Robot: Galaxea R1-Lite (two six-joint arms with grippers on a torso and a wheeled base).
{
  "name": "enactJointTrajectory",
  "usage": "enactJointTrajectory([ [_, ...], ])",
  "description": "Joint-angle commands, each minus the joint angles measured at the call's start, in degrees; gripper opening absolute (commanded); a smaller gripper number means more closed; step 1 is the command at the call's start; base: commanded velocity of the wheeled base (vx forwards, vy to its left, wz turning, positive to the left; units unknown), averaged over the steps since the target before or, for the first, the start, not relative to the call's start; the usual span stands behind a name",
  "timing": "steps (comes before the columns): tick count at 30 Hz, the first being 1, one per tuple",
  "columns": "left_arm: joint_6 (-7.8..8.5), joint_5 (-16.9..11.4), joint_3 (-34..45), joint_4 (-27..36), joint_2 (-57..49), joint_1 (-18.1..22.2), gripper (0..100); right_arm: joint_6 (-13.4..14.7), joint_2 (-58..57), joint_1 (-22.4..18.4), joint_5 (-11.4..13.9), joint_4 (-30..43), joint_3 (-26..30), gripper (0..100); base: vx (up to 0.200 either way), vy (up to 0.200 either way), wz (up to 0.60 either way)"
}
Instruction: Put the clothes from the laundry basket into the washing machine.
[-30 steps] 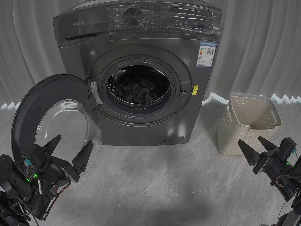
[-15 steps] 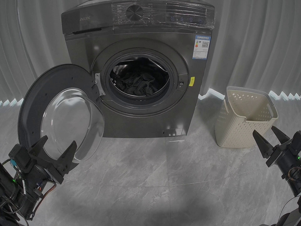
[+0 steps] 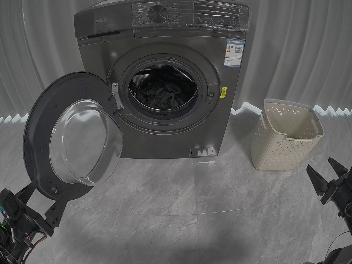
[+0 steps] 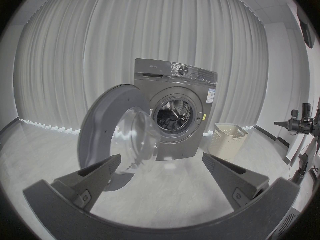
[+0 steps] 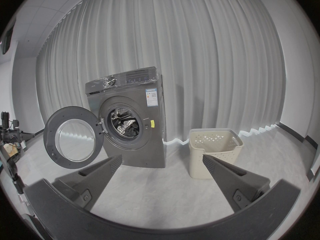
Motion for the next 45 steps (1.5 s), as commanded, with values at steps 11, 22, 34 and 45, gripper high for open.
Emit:
enactJointTrajectory([
  [11,-1.46,-8.1,0.9,22.7,-32.4,15.2,100,-5.2,-35.3,-11.2,1.7,31.8,1.0,100,0.000,0.000,0.00],
  [22,-0.76,-15.5,1.0,36.1,-43.5,22.9,100,-2.9,-54.2,-15.9,7.2,55.0,1.0,100,0.000,0.000,0.00],
  [34,4.60,-11.9,1.0,39.8,-48.4,31.0,100,-10.2,-57.8,-24.5,16.5,57.5,0.3,100,0.000,0.000,0.00],
  [45,4.95,-10.7,0.9,40.5,-48.7,31.3,100,-3.7,-58.2,-24.3,7.0,61.0,-1.0,100,0.000,0.000,0.00],
])
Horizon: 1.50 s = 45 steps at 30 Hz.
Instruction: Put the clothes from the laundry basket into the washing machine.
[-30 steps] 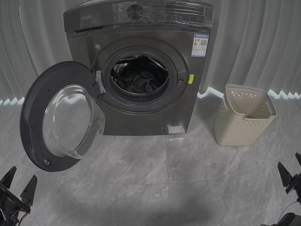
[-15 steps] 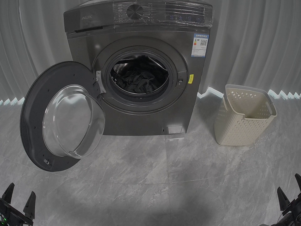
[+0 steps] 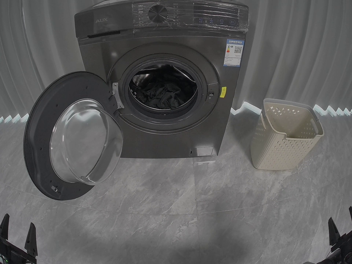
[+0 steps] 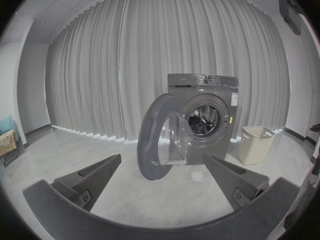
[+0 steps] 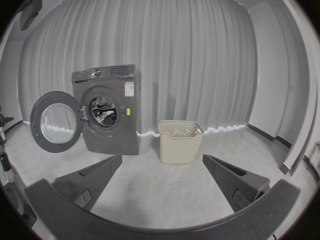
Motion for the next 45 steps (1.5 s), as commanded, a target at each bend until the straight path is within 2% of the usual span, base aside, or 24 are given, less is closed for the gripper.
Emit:
enactJointTrajectory([
  [1,0.05,3.0,0.8,0.3,-1.4,0.3,100,0.7,-0.3,0.0,-4.9,0.3,-0.3,100,0.000,0.000,0.00],
  [3,-0.21,1.1,0.8,0.3,-1.4,0.3,100,0.1,-0.5,0.2,-4.4,0.3,-0.3,100,0.000,0.000,0.00],
  [5,-2.32,-4.7,0.9,1.2,-1.5,0.3,100,-0.9,-0.7,0.6,-1.6,0.5,-0.4,100,0.000,0.000,0.00],
  [6,-2.67,-5.6,0.9,1.7,-1.5,0.3,100,-0.4,-0.9,0.4,-1.6,0.5,-0.4,100,0.000,0.000,0.00],
  [10,-2.58,-5.1,0.9,1.9,-1.4,0.3,100,0.3,-1.2,0.6,-2.0,0.8,-0.5,100,0.000,0.000,0.00],
  [11,-2.41,-4.8,0.9,1.9,-1.4,0.3,100,1.9,-1.2,0.4,-5.6,0.9,-0.4,100,0.000,0.000,0.00],
  [12,-2.41,-4.7,0.9,1.9,-1.4,0.4,100,2.0,-1.2,0.4,-6.4,0.9,-0.4,100,0.000,0.000,0.00],
  [13,-2.41,-4.7,0.9,1.9,-1.4,0.4,100,2.0,-1.2,0.4,-6.3,0.9,-0.5,100,0.000,0.000,0.00],
  [15,-2.41,-4.7,0.9,1.8,-1.4,0.4,100,1.4,-1.4,0.6,-4.1,0.8,-0.5,100,0.000,0.000,0.00],
  [18,-2.41,-4.6,0.9,1.8,-1.4,0.4,100,1.6,-1.4,0.7,-3.1,0.2,-0.4,100,-0.200,0.000,0.00],
  [24,-2.41,-4.6,0.9,1.9,-1.5,0.4,100,1.4,-1.4,0.6,-3.0,0.2,-0.3,100,-0.200,0.000,0.00],
  [30,-2.41,-4.6,0.9,1.9,-1.4,0.4,100,1.8,-1.4,0.7,-3.0,0.0,-0.3,100,0.000,0.000,0.00],
  [45,-2.41,-4.6,0.9,1.9,-1.4,0.4,100,1.7,-1.4,0.7,-3.0,0.1,-0.3,100,0.000,0.200,0.00],
])
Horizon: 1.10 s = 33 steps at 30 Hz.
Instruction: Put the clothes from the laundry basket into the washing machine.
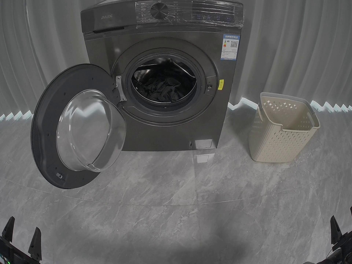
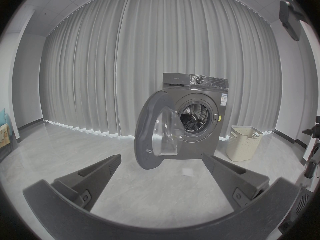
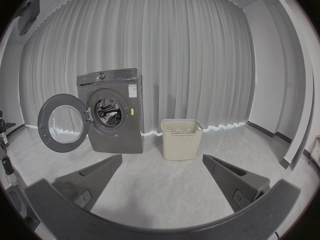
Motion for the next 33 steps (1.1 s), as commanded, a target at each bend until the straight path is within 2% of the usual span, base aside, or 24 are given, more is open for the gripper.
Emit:
enactJointTrajectory([
  [1,-0.02,0.0,0.9,0.0,-0.7,0.0,100,0.0,-0.7,0.0,0.0,0.0,0.0,100,0.000,0.200,0.00],
  [18,-0.02,0.0,0.9,0.0,-0.7,0.0,100,0.0,-0.7,-0.1,0.1,0.0,0.0,100,0.000,0.200,0.00],
  [28,-0.28,-0.2,0.9,-0.2,-0.7,0.0,100,0.0,-0.7,-0.1,0.1,0.0,0.0,100,0.000,0.000,0.00],
  [31,0.07,-1.0,-4.8,0.4,0.0,0.3,100,-0.1,-0.7,-0.1,0.1,0.0,0.0,100,0.000,0.000,0.00],
  [32,0.25,-1.4,-9.0,1.4,1.5,0.4,100,-0.1,-0.7,-0.1,0.1,0.0,0.0,100,0.000,0.000,0.00],
  [33,0.60,-2.5,-11.2,3.1,4.4,0.2,100,-0.2,-0.7,-0.1,0.1,0.0,0.0,100,0.000,0.000,0.00],
])
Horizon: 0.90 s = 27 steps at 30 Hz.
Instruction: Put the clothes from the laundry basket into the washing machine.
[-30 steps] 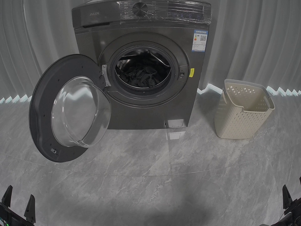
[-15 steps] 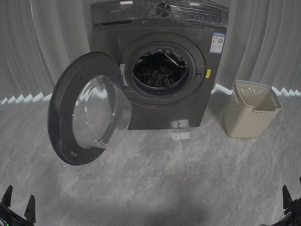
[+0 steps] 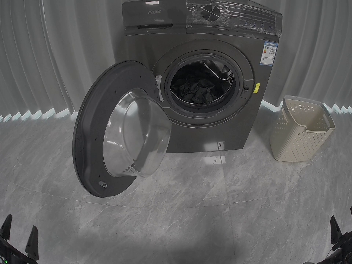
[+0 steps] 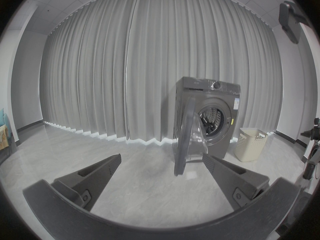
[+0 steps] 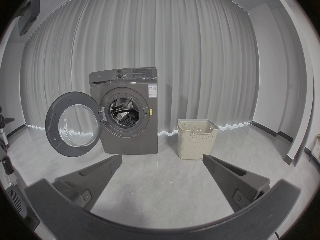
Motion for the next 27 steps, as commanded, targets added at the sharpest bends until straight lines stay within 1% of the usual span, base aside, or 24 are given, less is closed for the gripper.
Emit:
enactJointTrajectory([
  [1,1.46,-3.3,-10.5,3.6,6.8,0.2,100,-0.1,-0.8,0.0,0.0,0.0,0.0,100,0.000,0.000,0.00],
  [2,2.08,-4.0,-10.6,3.9,8.0,0.4,100,-0.1,-0.8,0.0,0.0,0.0,0.0,100,0.000,0.000,0.00],
  [3,3.48,-6.2,-10.8,3.8,11.7,0.6,100,-0.1,-0.8,0.0,0.0,0.0,0.0,100,0.000,0.000,0.00],
  [4,3.57,-8.1,-11.3,3.3,15.4,0.4,100,-0.1,-0.8,0.0,0.0,0.0,0.0,100,0.000,0.000,0.00],
  [6,3.57,-9.8,-11.8,0.9,20.9,0.3,100,-0.1,-0.8,0.0,0.0,0.0,0.0,100,0.000,0.000,0.00],
  [7,3.57,-9.9,-11.9,0.7,21.2,0.3,100,-0.1,-0.8,0.0,0.0,0.0,0.0,100,0.000,0.000,0.00],
  [8,4.01,-9.9,-12.3,-3.4,26.9,0.4,100,-0.1,-0.8,0.0,0.0,0.0,0.0,100,0.000,0.000,0.00],
  [9,4.10,-9.9,-12.3,-4.1,27.8,0.5,100,-0.1,-0.8,0.0,0.0,0.0,0.0,100,0.000,0.000,0.00],
  [10,4.36,-10.0,-12.1,-7.5,32.6,0.0,100,-0.1,-0.8,0.0,0.0,0.0,0.0,100,0.000,0.000,0.00],
  [14,5.68,-10.3,-12.3,-13.1,42.7,-0.3,100,0.0,-0.8,0.0,0.0,0.0,0.0,100,0.000,0.000,0.00],
  [16,5.59,-10.4,-12.3,-16.7,46.1,-0.7,100,-0.1,-0.8,0.0,0.0,0.0,0.0,100,0.000,0.000,0.00],
  [18,4.98,-10.2,-12.3,-20.7,50.6,-2.9,100,-0.1,-0.8,0.0,0.0,0.0,0.0,100,0.000,0.000,0.00],
  [19,4.80,-10.0,-12.3,-22.2,52.4,-3.9,100,-0.1,-0.8,0.0,0.0,0.0,0.0,100,0.000,0.000,0.00],
  [20,4.80,-10.0,-12.3,-22.5,52.7,-4.0,100,-0.1,-0.8,0.0,0.0,0.0,0.0,100,0.000,0.000,0.00],
  [21,4.71,-9.8,-12.3,-25.9,57.1,-4.7,100,-0.1,-0.8,0.0,0.0,0.0,0.0,100,0.000,0.000,0.00],
  [27,4.80,-9.9,-12.8,-34.5,68.4,-5.3,100,-0.1,-0.8,0.0,0.0,0.0,0.0,100,0.000,0.000,0.00],
])
